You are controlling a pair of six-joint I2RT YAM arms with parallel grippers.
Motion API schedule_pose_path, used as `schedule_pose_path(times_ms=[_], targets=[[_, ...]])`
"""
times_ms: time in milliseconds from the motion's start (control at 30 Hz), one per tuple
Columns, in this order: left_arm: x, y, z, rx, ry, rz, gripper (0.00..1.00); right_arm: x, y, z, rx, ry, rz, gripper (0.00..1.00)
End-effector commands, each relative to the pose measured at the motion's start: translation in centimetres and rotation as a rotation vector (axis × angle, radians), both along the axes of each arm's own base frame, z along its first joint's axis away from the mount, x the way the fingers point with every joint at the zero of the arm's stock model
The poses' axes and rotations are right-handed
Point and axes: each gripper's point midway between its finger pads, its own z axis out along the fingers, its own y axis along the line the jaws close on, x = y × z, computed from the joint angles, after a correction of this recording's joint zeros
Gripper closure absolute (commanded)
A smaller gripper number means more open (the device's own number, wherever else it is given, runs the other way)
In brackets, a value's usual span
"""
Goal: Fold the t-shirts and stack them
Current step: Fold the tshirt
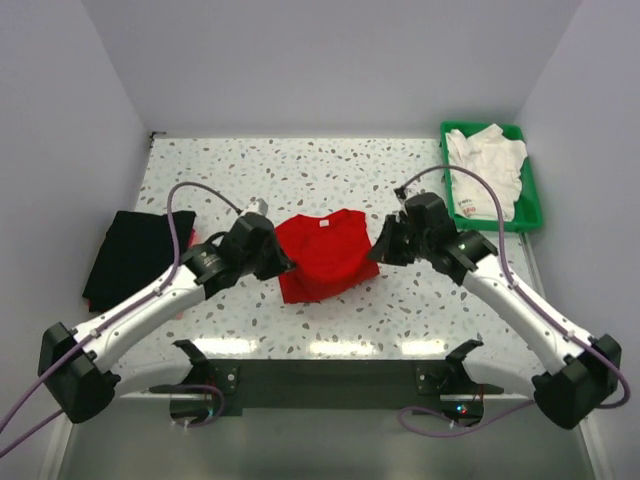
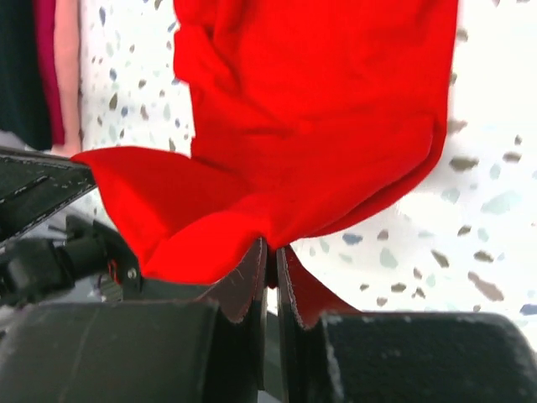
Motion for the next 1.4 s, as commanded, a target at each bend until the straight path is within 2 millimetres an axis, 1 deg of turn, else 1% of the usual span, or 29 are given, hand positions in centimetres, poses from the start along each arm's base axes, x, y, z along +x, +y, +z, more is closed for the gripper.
schedule_pose_path(times_ms=[0, 67, 100, 133, 167, 200, 333, 367, 400, 467, 500, 567, 600, 633, 667, 700, 733, 767, 833, 1000, 1033, 1100, 1167, 1200, 1233, 1267, 1300, 1333, 1367], targets=[[3.9, -0.3, 2.9, -0.001, -0.096, -0.01, 1.0, 5.2, 0.6, 3.6, -0.022, -0.134, -0.041, 1.0], [7.1, 0.3, 2.7, -0.018, -0.08, 0.03, 1.0, 8.1, 1.0, 4.4, -0.014, -0.141, -0.056, 1.0], [7.5, 0.9, 2.7, -0.013, -0.083, 0.045, 1.0, 8.8, 1.4, 4.4, -0.017, -0.137, -0.049, 1.0], [8.5, 0.4, 2.6, -0.03, -0.072, 0.033, 1.0, 9.7, 1.6, 4.6, -0.017, -0.139, -0.051, 1.0], [9.3, 0.6, 2.6, -0.031, -0.07, 0.045, 1.0, 11.6, 1.9, 4.2, -0.016, -0.117, -0.056, 1.0], [10.1, 0.8, 2.5, -0.031, -0.068, 0.05, 1.0, 12.4, 2.1, 4.0, -0.014, -0.111, -0.053, 1.0], [15.1, 2.4, 1.3, -0.06, -0.043, 0.115, 1.0, 17.5, 2.8, 2.1, 0.01, -0.066, -0.065, 1.0], [16.0, 2.6, 0.9, -0.064, -0.036, 0.123, 1.0, 18.8, 3.1, 2.8, 0.021, -0.083, -0.068, 1.0], [16.9, 3.0, 0.5, -0.065, -0.026, 0.139, 1.0, 20.0, 3.5, 0.6, 0.008, -0.039, -0.067, 1.0], [19.2, 3.8, -1.0, -0.075, 0.01, 0.166, 1.0, 22.3, 4.2, 1.1, 0.046, -0.059, -0.062, 1.0], [20.6, 4.4, -1.9, -0.084, 0.028, 0.187, 1.0, 23.5, 4.6, -0.7, 0.046, -0.029, -0.056, 1.0], [22.3, 5.1, -3.1, -0.1, 0.051, 0.212, 1.0, 26.0, 5.3, -2.1, 0.054, -0.01, -0.048, 1.0], [22.5, 5.5, -3.9, -0.096, 0.07, 0.225, 1.0, 26.7, 5.6, -0.4, 0.068, -0.051, -0.045, 1.0], [23.1, 5.6, -3.8, -0.104, 0.066, 0.228, 1.0, 27.4, 6.0, -3.3, 0.057, 0.006, -0.036, 1.0], [23.4, 5.8, -4.2, -0.104, 0.074, 0.239, 1.0, 28.8, 6.5, -1.9, 0.074, -0.033, -0.028, 1.0], [24.0, 6.2, -4.7, -0.106, 0.079, 0.25, 1.0, 29.4, 6.7, -2.8, 0.07, -0.019, -0.023, 0.99], [24.4, 6.5, -5.0, -0.107, 0.081, 0.259, 1.0, 30.0, 7.0, -4.7, 0.065, 0.01, -0.015, 0.98], [24.6, 6.9, -5.2, -0.104, 0.085, 0.27, 1.0, 31.0, 7.5, -4.2, 0.079, -0.011, -0.008, 0.98], [25.2, 7.5, -5.9, -0.109, 0.093, 0.281, 1.0, 31.9, 8.1, -5.2, 0.082, -0.016, 0.005, 0.95], [25.4, 8.6, -7.3, -0.113, 0.11, 0.305, 1.0, 33.3, 7.8, -5.3, 0.072, -0.073, 0.011, 0.84], [25.3, 8.8, -7.4, -0.116, 0.114, 0.309, 1.0, 33.5, 7.8, -5.3, 0.068, -0.08, 0.013, 0.75], [25.1, 9.3, -7.5, -0.138, 0.108, 0.314, 1.0, 33.9, 7.1, -4.7, 0.057, -0.095, 0.0, 0.66], [24.9, 10.0, -7.3, -0.149, 0.1, 0.329, 0.81, 33.9, 6.6, -4.2, 0.044, -0.107, -0.011, 0.54], [24.8, 10.8, -7.0, -0.153, 0.088, 0.346, 0.76, 33.9, 6.0, -3.0, 0.029, -0.135, -0.024, 0.5], [24.7, 11.3, -6.7, -0.154, 0.08, 0.358, 0.66, 33.9, 5.7, -2.2, 0.02, -0.156, -0.035, 0.47], [24.8, 12.2, -6.4, -0.151, 0.071, 0.378, 0.59, 33.4, 5.2, -2.8, -0.001, -0.147, -0.043, 0.43], [24.8, 12.6, -5.6, -0.141, 0.044, 0.391, 0.54, 33.1, 5.0, -1.0, -0.005, -0.189, -0.05, 0.43], [24.9, 13.0, -5.2, -0.126, 0.03, 0.396, 0.47, 32.5, 4.5, -2.1, -0.035, -0.172, -0.063, 0.43], [24.9, 13.0, -4.3, -0.116, 0.01, 0.395, 0.46, 31.8, 4.8, -2.2, -0.057, -0.174, -0.052, 0.43]])
